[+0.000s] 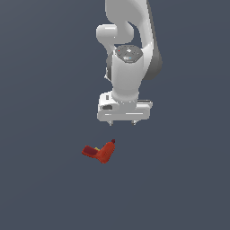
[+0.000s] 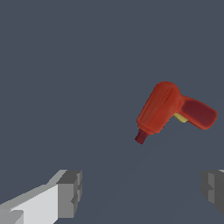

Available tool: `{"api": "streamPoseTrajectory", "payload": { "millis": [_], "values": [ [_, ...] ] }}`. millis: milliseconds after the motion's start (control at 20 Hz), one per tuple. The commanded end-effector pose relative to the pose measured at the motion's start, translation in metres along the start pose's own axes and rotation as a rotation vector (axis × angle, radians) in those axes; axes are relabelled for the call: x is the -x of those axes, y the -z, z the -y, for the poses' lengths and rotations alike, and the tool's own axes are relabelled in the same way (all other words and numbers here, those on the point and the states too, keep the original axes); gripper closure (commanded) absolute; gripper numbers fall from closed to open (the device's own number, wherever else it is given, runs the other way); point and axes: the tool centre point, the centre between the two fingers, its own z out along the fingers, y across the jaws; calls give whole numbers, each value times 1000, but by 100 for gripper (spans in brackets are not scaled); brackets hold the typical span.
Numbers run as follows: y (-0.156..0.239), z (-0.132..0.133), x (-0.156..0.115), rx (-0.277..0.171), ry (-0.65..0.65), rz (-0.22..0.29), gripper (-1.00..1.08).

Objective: Pick up the object and move it to a goal position.

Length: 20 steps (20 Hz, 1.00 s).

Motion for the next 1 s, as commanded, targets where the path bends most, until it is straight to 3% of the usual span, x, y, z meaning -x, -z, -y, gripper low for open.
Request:
{"api": "streamPoseTrajectory", "payload": {
  "millis": [0,450,950],
  "values": [
    [-4,-2,-3,4,-18,13,-100],
    [-32,-14,-19,44,-146,96,-100],
    [-80,-34,-37,153,-353,219,-100]
  ]
}}
